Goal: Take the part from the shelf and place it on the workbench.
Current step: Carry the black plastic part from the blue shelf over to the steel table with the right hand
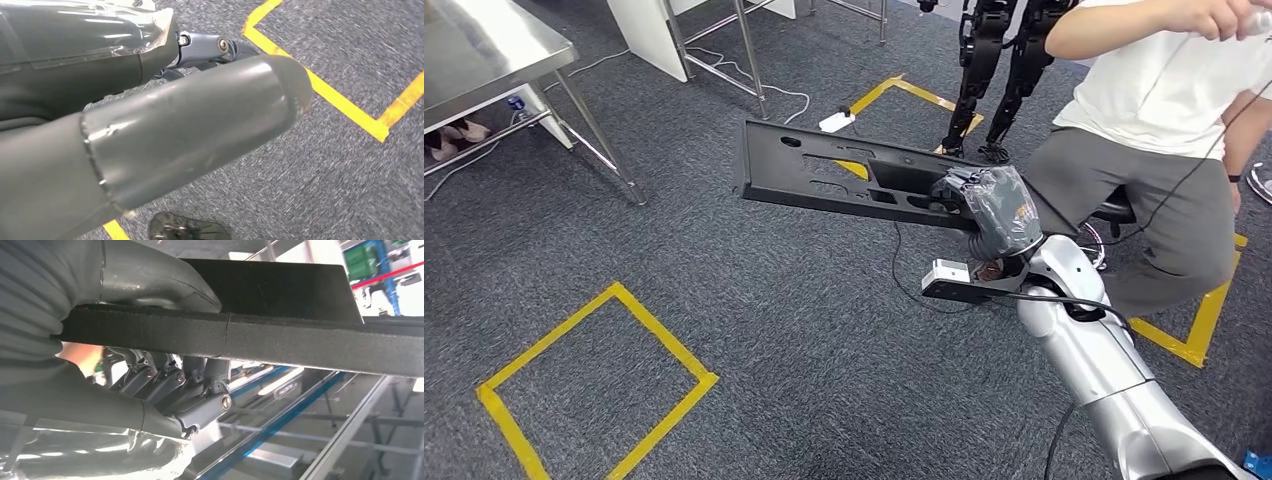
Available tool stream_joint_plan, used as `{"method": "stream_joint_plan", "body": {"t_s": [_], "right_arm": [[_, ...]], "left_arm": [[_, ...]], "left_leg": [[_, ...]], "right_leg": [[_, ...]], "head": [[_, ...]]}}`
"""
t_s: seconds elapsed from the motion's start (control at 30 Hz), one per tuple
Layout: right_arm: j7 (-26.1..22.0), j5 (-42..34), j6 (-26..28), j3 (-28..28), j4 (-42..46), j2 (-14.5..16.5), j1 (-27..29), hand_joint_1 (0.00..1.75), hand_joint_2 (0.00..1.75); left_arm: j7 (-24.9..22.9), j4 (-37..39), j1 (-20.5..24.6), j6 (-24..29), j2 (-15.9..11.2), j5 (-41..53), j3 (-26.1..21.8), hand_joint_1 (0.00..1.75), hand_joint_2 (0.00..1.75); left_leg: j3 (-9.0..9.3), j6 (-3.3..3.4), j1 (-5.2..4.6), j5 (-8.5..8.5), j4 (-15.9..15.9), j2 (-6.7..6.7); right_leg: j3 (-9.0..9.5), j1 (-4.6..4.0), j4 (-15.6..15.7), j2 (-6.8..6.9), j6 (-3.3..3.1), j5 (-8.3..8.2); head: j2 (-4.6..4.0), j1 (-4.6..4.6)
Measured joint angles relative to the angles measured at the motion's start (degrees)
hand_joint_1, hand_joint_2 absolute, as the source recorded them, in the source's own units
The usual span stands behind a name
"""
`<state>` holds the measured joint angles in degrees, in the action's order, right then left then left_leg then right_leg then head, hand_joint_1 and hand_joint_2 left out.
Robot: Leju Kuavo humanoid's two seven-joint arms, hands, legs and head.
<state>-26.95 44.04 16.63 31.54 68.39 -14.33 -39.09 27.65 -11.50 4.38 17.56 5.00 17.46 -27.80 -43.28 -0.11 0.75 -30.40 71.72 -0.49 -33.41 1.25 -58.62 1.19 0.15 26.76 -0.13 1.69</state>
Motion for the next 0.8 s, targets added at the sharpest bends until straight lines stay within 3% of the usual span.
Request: {"method": "stream_joint_plan", "body": {"t_s": [0.03, 0.07, 0.1, 0.17, 0.23, 0.4, 0.8], "right_arm": [[0.0, 0.1, 0.0, 0.01, 0.0, -0.02, 0.13, 1.66, 1.75], [0.0, 0.16, 0.0, 0.02, 0.0, -0.01, 0.22, 1.66, 1.75], [0.0, 0.18, 0.0, 0.02, 0.0, 0.0, 0.29, 1.66, 1.75], [0.0, 0.2, 0.0, -0.02, 0.04, 0.01, 0.28, 1.66, 1.75], [0.0, 0.21, 0.0, -0.11, 0.12, -0.07, 0.21, 1.66, 1.75], [0.0, 0.26, 0.0, -0.15, 0.17, 0.02, 0.18, 1.66, 1.75], [0.0, 0.26, 0.0, -0.15, 0.17, 0.02, 0.18, 1.66, 1.75]], "left_arm": [[-0.01, 0.0, 0.0, -0.01, 0.01, 0.03, -0.01, 0.0, 0.0], [-0.01, 0.0, -0.02, -0.01, 0.0, 0.05, -0.01, 0.0, 0.0], [-0.02, 0.0, -0.03, -0.01, -0.02, 0.05, -0.02, 0.0, 0.0], [-0.02, 0.0, 0.03, -0.01, -0.09, 0.07, -0.07, 0.0, 0.0], [-0.03, 0.0, 0.16, -0.01, -0.13, 0.1, -0.16, 0.0, 0.0], [-0.04, 0.0, 0.22, -0.01, -0.15, 0.14, -0.33, 0.0, 0.0], [-0.04, 0.0, 0.22, -0.01, -0.15, 0.14, -0.33, 0.0, 0.0]], "left_leg": [[-1.3, -0.04, 0.03, -0.6, 2.36, 0.21], [-1.61, -0.03, 0.03, -0.18, 2.73, 0.3], [-0.68, 0.06, 0.02, 1.25, 0.78, 0.54], [3.42, 0.43, -0.25, 4.69, -6.89, 2.64], [6.07, 0.93, -0.67, 6.11, -11.85, 4.26], [6.03, 1.58, -1.12, 6.12, -12.5, 2.55], [6.03, 1.58, -1.12, 6.12, -12.5, 2.55]], "right_leg": [[0.02, -0.12, 0.0, 0.72, -0.15, 0.08], [0.05, -0.19, 0.0, 1.44, -0.25, 0.16], [0.13, -0.23, -0.01, 2.1, -0.27, 0.25], [0.42, -0.44, -0.02, 3.33, -0.11, 0.54], [0.68, -0.93, -0.01, 4.39, 0.32, 0.88], [1.2, -1.27, 0.26, 6.21, 1.06, 1.22], [1.2, -1.27, 0.26, 6.21, 1.06, 1.22]], "head": [[0.0, 0.0], [0.0, 0.01], [0.0, 0.02], [0.0, 0.03], [0.0, -0.06], [0.0, -0.25], [0.0, -0.25]]}}
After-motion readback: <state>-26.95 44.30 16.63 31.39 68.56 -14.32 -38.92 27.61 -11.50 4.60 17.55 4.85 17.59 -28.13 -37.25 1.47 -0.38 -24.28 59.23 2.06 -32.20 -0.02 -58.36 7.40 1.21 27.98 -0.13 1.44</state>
